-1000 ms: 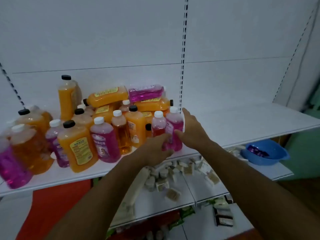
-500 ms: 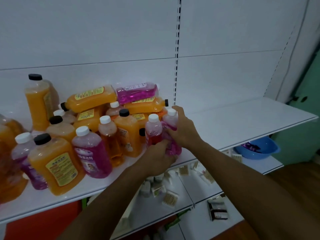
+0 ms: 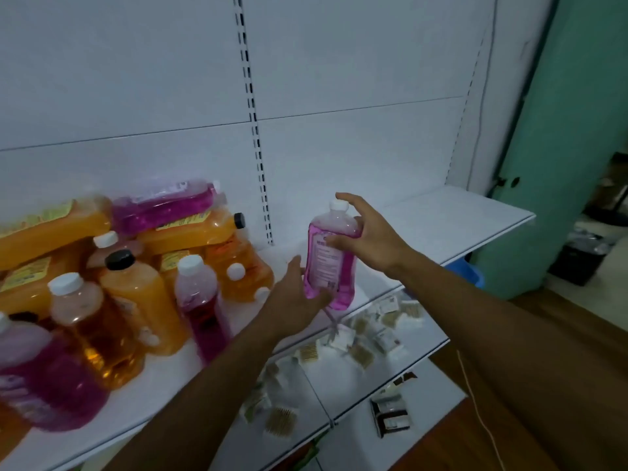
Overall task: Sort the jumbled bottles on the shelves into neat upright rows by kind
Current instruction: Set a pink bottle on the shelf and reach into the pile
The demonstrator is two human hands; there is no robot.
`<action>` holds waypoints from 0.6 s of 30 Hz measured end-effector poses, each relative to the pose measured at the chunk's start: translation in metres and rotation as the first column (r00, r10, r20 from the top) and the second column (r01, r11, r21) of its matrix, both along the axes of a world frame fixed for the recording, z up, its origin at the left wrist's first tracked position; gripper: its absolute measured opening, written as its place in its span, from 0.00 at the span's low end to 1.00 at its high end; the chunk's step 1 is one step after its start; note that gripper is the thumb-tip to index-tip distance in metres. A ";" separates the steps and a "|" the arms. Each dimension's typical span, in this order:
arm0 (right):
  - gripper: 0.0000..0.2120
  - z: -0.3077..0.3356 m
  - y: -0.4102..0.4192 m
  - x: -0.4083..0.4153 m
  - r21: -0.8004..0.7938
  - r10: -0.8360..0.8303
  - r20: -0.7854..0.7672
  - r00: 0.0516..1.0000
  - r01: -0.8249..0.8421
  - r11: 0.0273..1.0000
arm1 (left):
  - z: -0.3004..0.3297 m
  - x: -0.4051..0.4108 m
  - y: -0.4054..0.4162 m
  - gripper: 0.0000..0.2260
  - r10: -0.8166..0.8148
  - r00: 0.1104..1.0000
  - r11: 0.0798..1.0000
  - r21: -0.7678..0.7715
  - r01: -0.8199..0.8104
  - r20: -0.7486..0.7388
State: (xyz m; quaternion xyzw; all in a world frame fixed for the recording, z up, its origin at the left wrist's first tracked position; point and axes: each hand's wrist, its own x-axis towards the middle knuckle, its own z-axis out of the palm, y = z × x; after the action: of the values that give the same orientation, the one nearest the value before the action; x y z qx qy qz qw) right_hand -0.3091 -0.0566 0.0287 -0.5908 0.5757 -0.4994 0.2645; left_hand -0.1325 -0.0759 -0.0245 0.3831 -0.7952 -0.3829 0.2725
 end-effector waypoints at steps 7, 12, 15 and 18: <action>0.32 -0.008 -0.016 -0.125 0.000 -0.099 0.004 0.995 0.099 0.995 | -0.010 -0.140 -0.029 0.40 -0.080 0.988 0.997 -0.021 0.078 -0.129; 0.32 -0.010 -0.032 -0.225 -0.040 -0.108 -0.082 0.991 0.105 0.994 | -0.010 -0.250 -0.050 0.28 -0.070 0.985 0.997 0.004 0.071 -0.155; 0.33 -0.016 -0.039 -0.276 -0.066 -0.121 -0.101 0.987 0.115 0.991 | -0.018 -0.309 -0.063 0.26 -0.053 0.987 0.999 0.000 0.054 -0.149; 0.33 -0.027 -0.048 -0.321 -0.074 -0.169 -0.105 0.980 0.162 0.984 | -0.029 -0.358 -0.079 0.24 -0.044 0.990 0.999 0.014 0.046 -0.133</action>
State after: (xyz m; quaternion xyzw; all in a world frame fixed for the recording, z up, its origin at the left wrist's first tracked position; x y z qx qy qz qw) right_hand -0.6300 -0.1044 0.0022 -0.5761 0.6201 -0.5046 0.1700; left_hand -0.4902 -0.1552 -0.0539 0.3409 -0.7806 -0.4203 0.3128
